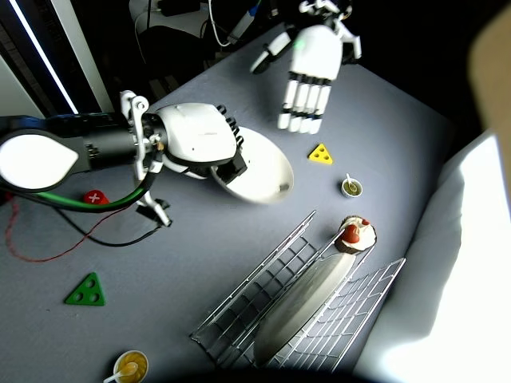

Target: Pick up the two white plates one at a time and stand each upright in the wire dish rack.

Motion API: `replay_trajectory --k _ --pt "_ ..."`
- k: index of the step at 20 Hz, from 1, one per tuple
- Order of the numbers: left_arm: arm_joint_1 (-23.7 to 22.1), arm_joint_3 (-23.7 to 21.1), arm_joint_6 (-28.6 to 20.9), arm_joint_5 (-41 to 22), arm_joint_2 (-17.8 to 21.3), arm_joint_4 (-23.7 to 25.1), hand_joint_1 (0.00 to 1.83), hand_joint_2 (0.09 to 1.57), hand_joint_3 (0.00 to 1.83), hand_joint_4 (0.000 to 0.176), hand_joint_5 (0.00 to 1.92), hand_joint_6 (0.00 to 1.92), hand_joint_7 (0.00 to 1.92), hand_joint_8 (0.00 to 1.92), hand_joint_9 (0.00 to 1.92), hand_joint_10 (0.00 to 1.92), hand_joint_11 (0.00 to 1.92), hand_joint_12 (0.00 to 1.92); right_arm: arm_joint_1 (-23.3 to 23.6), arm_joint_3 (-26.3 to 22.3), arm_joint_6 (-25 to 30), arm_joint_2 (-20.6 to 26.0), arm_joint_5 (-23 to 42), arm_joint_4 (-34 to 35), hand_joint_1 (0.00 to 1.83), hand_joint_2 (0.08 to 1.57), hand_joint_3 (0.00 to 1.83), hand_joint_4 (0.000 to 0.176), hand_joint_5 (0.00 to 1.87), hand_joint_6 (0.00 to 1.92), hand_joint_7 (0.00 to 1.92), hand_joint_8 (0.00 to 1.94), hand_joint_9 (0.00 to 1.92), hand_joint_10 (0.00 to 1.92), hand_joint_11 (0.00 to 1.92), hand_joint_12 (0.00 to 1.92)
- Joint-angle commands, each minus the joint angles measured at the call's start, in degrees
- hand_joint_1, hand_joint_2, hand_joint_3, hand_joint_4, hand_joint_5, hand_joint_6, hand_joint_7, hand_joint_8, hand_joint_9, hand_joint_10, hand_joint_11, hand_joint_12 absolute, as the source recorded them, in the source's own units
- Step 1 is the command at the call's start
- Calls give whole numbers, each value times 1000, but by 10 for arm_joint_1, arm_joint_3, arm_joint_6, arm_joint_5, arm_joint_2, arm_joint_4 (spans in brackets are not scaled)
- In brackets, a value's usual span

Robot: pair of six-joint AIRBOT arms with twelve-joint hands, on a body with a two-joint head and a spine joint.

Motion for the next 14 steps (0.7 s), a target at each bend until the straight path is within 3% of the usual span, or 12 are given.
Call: replay_trajectory --k 1,8,12,13,14 --pt "-10 6 -1 -30 8 -45 0 944 5 0 113 0 165 0 173 1 192 8 15 -6 13 10 61 24 1491 1080 0 0 910 1053 992 707 1020 874 988 1376" --pt "-20 5 -1 -29 23 -72 0 928 0 0 133 6 182 5 173 3 195 8 59 -15 181 57 37 25 1492 1067 0 0 932 1002 1011 648 1079 800 1018 1346" --pt "-19 2 -1 -23 25 -74 0 926 0 0 136 5 186 4 184 6 202 10 91 -10 328 79 21 -35 1494 1061 0 0 945 983 1048 602 1082 786 1016 1342" --pt "-19 3 -1 -20 25 -73 0 927 0 0 130 2 182 2 180 3 201 10 103 -5 400 82 18 -72 1494 1061 0 0 936 996 1058 592 1084 781 1015 1342" --pt "-19 4 -1 -20 26 -72 0 924 0 0 131 2 184 3 183 4 203 11 111 -2 431 84 18 -90 1494 1061 0 0 933 1002 1058 589 1086 775 1010 1348"
